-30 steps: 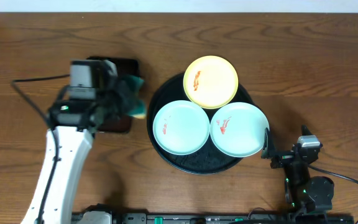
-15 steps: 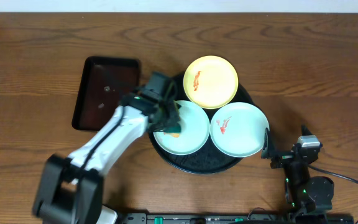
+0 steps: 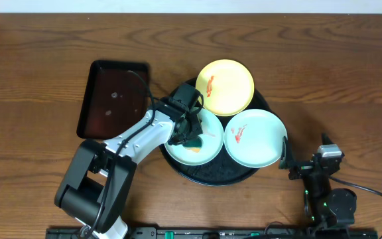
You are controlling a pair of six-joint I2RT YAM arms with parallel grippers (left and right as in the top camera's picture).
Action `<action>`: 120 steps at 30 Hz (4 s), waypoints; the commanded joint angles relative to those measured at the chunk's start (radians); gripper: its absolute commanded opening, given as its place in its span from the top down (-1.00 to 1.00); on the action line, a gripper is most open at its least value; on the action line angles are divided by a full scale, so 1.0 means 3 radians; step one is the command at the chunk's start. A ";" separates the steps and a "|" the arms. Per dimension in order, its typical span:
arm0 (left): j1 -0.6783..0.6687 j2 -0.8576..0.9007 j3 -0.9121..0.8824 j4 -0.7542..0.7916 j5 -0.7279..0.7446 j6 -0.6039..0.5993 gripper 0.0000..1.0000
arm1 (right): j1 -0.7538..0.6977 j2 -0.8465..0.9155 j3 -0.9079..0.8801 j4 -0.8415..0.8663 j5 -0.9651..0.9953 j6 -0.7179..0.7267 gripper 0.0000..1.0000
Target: Clean dirty plates on tray and stack at the side
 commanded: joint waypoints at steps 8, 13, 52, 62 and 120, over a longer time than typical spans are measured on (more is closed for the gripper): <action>0.0001 0.0055 -0.0001 -0.0064 -0.0058 -0.0042 0.84 | -0.0038 -0.0022 -0.0004 0.0752 -0.1368 0.1428 -0.98; 0.0001 0.0055 -0.0001 -0.0102 -0.0058 -0.0042 0.84 | -0.0038 0.0005 0.0186 0.1324 -0.1534 0.1495 -0.99; 0.0001 0.0055 -0.0001 -0.0113 -0.0070 -0.0042 0.84 | 0.0523 0.3900 0.3478 -0.2500 -0.1498 0.0762 -0.90; 0.0001 0.0055 -0.0001 -0.0098 -0.0070 -0.0042 0.83 | 0.0839 0.3955 0.3456 -0.1985 -0.1268 0.0931 -0.81; 0.0001 0.0055 -0.0001 -0.0062 -0.0069 -0.0042 0.84 | 0.1696 0.6165 0.3741 -0.1397 -0.0017 0.1059 0.69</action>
